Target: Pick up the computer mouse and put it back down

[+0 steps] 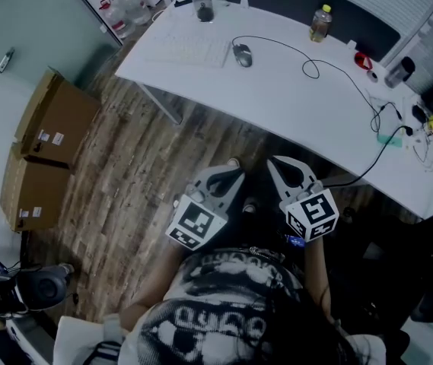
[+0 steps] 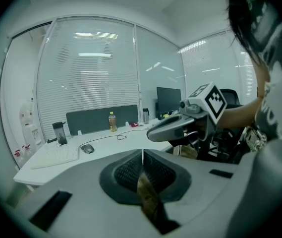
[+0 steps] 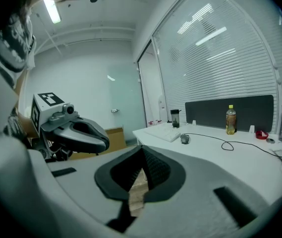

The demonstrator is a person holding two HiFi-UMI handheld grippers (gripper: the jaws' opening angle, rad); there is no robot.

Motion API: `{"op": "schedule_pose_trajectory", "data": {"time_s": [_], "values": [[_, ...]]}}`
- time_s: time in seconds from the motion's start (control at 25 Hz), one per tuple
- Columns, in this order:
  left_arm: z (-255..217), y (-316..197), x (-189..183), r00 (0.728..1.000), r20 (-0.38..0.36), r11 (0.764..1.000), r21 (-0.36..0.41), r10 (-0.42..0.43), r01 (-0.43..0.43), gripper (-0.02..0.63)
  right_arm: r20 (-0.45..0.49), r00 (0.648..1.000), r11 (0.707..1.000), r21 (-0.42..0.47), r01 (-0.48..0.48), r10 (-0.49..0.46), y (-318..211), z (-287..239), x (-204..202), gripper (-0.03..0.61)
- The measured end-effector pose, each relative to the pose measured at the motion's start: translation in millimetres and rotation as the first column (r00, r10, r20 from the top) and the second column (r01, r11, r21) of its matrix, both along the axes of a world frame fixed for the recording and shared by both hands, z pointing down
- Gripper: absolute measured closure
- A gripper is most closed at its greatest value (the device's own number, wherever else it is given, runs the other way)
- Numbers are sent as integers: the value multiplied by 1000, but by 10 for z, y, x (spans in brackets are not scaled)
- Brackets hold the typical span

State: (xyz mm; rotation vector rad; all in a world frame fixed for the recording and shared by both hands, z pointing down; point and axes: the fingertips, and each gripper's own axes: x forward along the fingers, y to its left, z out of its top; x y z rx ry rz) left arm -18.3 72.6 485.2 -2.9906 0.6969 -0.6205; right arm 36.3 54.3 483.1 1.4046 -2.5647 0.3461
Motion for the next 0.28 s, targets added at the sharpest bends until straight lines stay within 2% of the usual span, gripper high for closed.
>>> {"op": "schedule_pose_trajectory", "data": {"time_s": [0.28], "values": [[-4,-56,11,1000,1,1000,4,4,-4,609,7,1000,1000,0,-16,16,-60,-19,78,583]]}}
